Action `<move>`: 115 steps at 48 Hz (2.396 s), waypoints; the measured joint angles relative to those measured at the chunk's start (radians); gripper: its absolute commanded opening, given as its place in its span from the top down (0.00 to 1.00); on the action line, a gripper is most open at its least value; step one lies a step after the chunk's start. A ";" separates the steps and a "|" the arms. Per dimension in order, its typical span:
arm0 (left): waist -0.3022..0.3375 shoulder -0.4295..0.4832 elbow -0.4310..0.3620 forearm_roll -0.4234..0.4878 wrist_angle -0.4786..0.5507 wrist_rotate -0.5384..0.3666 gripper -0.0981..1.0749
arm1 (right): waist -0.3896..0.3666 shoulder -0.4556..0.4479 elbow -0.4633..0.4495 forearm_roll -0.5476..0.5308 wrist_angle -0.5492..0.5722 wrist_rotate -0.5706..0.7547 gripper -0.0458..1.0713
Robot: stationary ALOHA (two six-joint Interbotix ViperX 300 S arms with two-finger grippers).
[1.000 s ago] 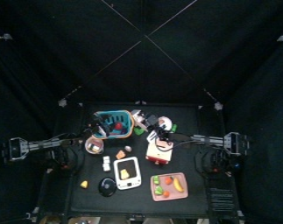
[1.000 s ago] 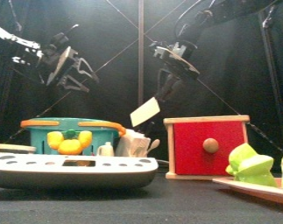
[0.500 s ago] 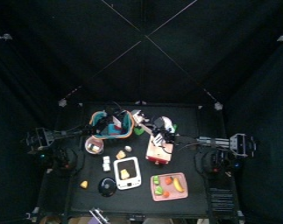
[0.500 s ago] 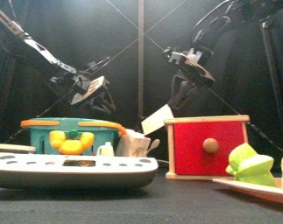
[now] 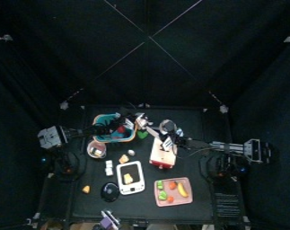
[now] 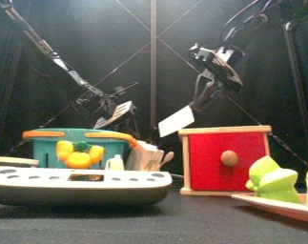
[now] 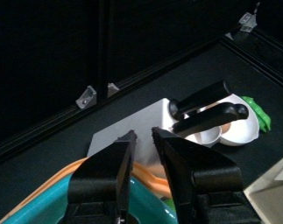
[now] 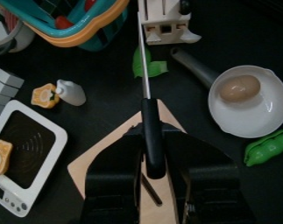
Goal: Move holder to right
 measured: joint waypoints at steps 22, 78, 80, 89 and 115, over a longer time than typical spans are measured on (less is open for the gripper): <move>0.011 0.020 -0.025 -0.002 0.048 -0.006 0.34 | 0.000 -0.081 0.054 0.011 -0.032 0.000 0.47; 0.061 0.049 -0.080 0.003 0.173 0.000 0.34 | -0.242 -0.026 0.092 -0.008 -0.170 0.000 0.47; 0.060 0.049 -0.083 0.003 0.186 0.000 0.34 | -0.242 -0.026 0.091 -0.008 -0.172 0.000 0.47; 0.060 0.049 -0.092 0.003 0.215 0.002 0.34 | -0.242 -0.025 0.095 -0.005 -0.170 0.000 0.47; 0.058 0.041 -0.101 0.003 0.279 0.002 0.34 | -0.215 -0.026 0.101 0.021 -0.172 0.000 0.47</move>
